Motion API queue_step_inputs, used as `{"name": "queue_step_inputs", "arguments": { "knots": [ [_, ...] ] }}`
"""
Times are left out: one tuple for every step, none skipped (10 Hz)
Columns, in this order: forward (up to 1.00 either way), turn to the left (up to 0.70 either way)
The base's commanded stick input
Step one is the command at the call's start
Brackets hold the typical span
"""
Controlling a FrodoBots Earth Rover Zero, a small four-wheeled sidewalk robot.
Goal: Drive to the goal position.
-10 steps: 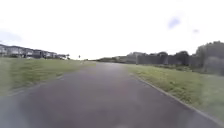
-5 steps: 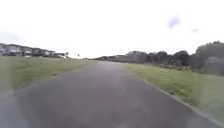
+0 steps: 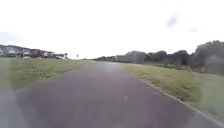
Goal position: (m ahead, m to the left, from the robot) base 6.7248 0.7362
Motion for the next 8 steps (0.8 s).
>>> {"name": "queue_step_inputs", "arguments": {
  "knots": [
    [0.70,0.13],
    [0.70,0.34],
    [0.70,0.24],
    [0.70,0.14],
    [0.70,0.04],
    [0.70,0.01],
    [0.70,0.00],
    [0.70,0.00]
  ]
}}
